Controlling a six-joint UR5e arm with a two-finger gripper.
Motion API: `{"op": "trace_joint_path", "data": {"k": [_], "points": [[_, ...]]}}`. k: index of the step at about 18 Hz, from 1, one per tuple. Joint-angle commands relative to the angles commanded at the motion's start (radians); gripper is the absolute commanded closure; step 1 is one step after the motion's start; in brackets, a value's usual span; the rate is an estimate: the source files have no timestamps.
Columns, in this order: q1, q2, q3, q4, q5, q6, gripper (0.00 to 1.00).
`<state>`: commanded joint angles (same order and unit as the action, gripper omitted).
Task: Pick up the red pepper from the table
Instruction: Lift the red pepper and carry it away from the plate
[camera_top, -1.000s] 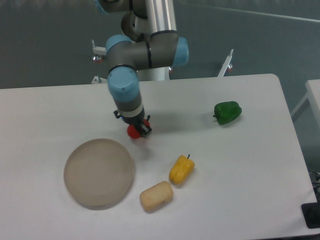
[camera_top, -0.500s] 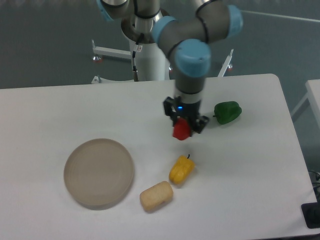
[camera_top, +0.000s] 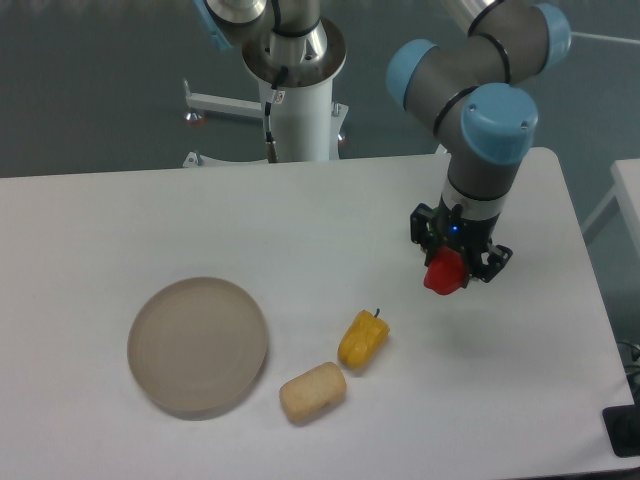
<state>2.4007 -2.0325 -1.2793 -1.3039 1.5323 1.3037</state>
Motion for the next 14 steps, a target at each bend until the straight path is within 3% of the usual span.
{"op": "trace_joint_path", "data": {"k": [6,10,14], "points": [[0.002,-0.017,0.011,-0.038,0.060,0.117,0.74],[-0.005,-0.020,0.015,-0.100,0.048,0.128,0.74],[0.000,-0.023,0.032,-0.107,0.003,0.129,0.74]]}}
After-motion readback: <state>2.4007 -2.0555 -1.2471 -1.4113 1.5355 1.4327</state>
